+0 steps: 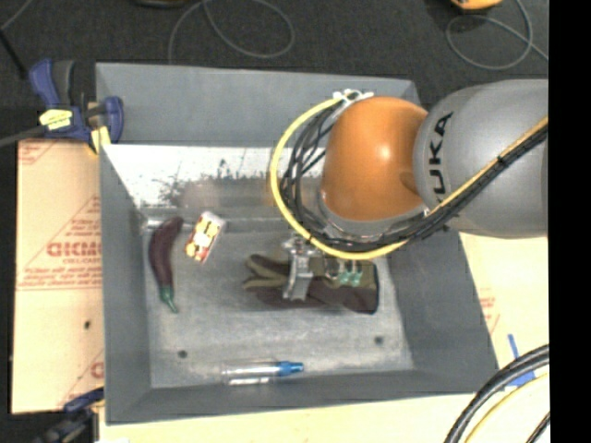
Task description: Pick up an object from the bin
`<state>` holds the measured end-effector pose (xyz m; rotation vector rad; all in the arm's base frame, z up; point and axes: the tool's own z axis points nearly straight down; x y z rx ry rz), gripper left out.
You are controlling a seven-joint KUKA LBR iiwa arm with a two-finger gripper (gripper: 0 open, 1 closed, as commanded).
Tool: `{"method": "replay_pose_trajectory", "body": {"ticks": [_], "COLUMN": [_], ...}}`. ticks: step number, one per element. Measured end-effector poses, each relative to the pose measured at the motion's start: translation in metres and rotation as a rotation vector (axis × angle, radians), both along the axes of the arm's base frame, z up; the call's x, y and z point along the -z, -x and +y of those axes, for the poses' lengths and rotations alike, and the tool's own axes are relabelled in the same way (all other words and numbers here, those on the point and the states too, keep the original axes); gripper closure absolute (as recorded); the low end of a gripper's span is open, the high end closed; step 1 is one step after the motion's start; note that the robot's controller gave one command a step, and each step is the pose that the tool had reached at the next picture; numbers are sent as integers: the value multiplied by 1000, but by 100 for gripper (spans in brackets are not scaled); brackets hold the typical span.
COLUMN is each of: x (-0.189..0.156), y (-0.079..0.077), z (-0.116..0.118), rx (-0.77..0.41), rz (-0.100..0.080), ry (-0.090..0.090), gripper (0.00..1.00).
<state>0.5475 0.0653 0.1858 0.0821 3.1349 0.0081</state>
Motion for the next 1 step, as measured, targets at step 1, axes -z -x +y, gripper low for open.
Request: {"method": "replay_pose_trajectory", "body": {"ticks": [1], "x": [-1], "y": [0], "z": [0], "rx": [0], "rz": [1], "ry": [0], "gripper": [100]}}
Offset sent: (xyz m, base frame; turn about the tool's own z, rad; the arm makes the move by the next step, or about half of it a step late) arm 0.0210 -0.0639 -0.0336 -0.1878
